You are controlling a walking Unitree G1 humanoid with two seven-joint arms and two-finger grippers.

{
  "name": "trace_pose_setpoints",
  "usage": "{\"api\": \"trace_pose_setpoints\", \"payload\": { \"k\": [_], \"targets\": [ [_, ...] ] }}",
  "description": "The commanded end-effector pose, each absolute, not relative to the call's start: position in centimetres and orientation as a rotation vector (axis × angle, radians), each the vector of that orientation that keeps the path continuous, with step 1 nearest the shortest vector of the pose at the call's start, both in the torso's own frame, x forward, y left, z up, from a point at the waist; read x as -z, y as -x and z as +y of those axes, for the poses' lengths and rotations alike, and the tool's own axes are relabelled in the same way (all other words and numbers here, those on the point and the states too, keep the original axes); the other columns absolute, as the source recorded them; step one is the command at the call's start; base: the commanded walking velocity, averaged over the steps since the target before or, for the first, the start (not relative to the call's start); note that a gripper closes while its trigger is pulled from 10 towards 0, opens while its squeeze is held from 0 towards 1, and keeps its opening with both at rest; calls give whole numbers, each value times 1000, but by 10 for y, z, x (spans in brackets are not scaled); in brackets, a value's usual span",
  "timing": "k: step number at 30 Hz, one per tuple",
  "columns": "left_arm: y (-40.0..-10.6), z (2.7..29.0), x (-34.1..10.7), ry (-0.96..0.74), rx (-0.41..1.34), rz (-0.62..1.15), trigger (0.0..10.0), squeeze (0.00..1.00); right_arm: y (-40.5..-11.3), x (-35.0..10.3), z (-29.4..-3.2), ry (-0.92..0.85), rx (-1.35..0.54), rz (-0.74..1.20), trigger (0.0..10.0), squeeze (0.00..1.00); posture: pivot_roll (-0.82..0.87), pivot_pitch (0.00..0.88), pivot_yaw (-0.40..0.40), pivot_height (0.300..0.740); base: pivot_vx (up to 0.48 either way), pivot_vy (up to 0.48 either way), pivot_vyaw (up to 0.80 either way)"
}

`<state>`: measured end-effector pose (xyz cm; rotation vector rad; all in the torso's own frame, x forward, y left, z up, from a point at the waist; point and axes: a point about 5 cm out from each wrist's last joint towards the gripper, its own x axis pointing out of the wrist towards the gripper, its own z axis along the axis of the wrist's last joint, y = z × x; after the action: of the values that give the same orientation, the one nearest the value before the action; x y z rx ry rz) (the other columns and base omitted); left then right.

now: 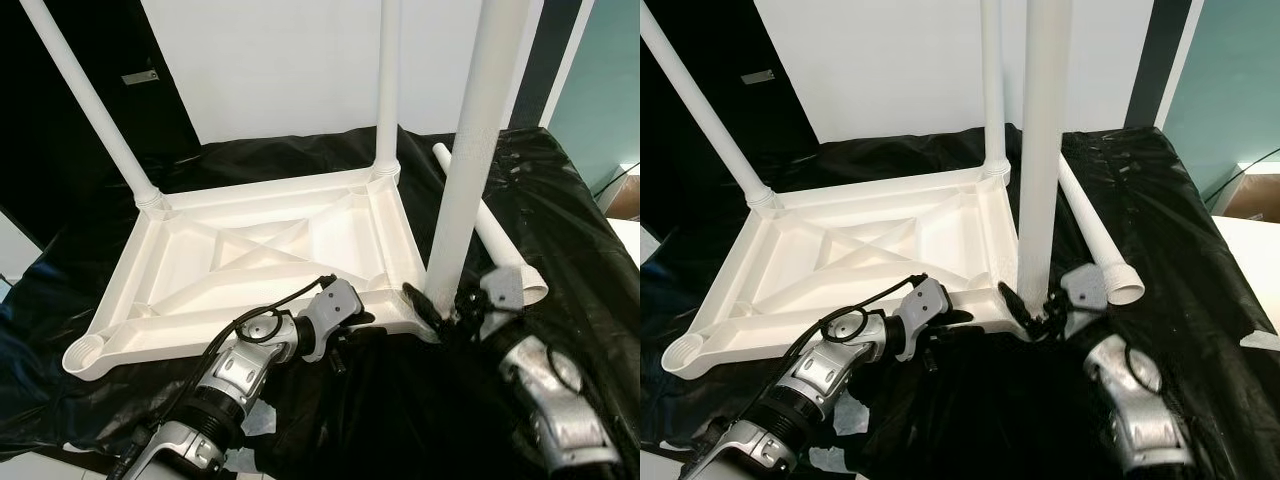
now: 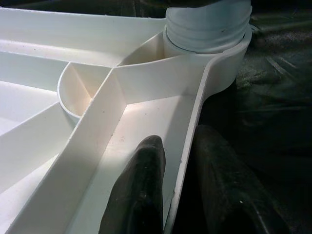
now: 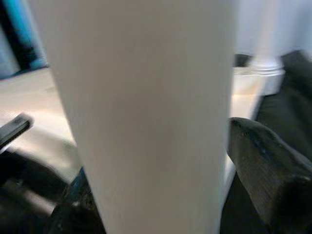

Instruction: Building children table

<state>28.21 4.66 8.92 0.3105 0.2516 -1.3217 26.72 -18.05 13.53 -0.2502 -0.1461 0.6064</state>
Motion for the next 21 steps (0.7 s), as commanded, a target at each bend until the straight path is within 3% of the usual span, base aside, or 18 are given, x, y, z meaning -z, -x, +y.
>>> {"api": "trace_pose_setpoints", "payload": {
  "k": [1,4,5,8,9,18,20,21],
  "targets": [
    [-265,57,-52,-324,1368,456,10000,0,-271,-137,-187,251,-659,-110,10000,0,-59,0,92,740,0,0,0],
    [-266,57,-53,-324,1367,453,10000,0,-272,-136,-189,253,-707,-86,10000,0,-59,0,92,740,0,0,0],
    [-266,58,-53,-325,1365,452,10000,0,-268,-132,-190,265,-810,-28,5569,0,-55,0,91,740,0,0,0],
    [-266,58,-53,-325,1364,452,10000,0,-267,-131,-190,267,-848,-5,5569,0,-55,0,91,740,0,0,0],
    [-266,58,-53,-325,1362,452,10000,0,-265,-129,-192,265,-892,25,0,0,-53,0,92,740,0,0,0],
    [-263,58,-51,-321,1364,459,10000,0,-255,-115,-183,166,-860,51,0,0,-52,0,89,740,0,0,0],
    [-265,58,-52,-325,1365,456,10000,0,-254,-111,-167,98,-625,-64,0,0,-55,0,97,740,0,0,0],
    [-265,58,-52,-325,1365,456,10000,0,-254,-111,-167,98,-625,-64,0,0,-55,0,97,740,0,0,0]
  ]
}}
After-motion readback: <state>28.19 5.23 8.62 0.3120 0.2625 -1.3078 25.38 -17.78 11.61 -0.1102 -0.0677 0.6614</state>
